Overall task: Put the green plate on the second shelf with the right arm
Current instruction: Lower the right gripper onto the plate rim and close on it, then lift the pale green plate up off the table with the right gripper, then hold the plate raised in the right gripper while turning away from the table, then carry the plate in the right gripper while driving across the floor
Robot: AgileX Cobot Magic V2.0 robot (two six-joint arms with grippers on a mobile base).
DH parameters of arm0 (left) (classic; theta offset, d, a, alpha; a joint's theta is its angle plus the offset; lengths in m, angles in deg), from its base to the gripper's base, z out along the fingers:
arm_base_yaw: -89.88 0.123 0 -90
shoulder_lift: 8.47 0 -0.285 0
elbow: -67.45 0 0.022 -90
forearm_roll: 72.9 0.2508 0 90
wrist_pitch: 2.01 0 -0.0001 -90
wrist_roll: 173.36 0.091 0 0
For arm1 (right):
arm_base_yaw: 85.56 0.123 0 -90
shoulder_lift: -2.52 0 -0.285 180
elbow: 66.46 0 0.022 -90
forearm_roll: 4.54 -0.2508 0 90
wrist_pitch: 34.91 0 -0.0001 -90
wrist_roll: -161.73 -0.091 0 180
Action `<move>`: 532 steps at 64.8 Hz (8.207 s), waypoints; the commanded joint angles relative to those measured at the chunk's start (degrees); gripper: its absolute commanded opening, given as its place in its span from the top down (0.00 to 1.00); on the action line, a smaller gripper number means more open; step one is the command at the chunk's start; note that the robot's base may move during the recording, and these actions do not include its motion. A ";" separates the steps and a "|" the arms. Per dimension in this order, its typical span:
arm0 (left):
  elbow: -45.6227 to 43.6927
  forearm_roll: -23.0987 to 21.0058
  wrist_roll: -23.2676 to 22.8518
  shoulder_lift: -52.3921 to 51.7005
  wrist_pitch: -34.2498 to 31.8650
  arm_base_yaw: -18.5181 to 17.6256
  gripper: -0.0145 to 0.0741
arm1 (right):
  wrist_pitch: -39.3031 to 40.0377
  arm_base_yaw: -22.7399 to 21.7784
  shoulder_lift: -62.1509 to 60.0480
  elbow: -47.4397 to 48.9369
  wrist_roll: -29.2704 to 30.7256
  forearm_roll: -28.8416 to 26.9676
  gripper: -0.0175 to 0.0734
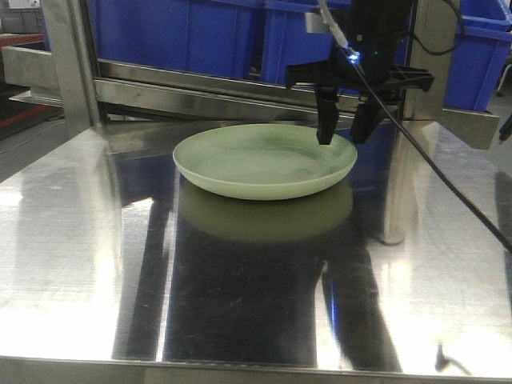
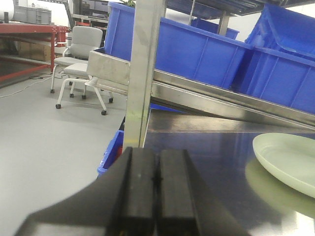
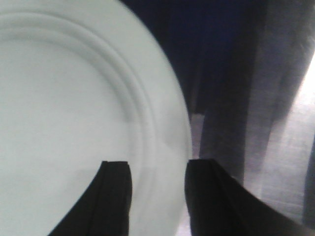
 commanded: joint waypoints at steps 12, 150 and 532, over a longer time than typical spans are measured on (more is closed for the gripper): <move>2.34 -0.47 -0.19 -1.17 -5.00 -0.37 0.69 | 4.12 -3.03 -2.66 2.29 -0.20 -0.56 0.40; 2.34 -0.47 -0.19 -1.17 -5.00 -0.37 0.69 | 15.71 -3.50 -56.61 -34.90 5.77 -11.88 0.76; 2.34 -0.47 -0.19 -1.17 -5.00 -0.37 0.69 | 19.93 -3.69 -102.70 -69.30 0.06 -3.92 0.76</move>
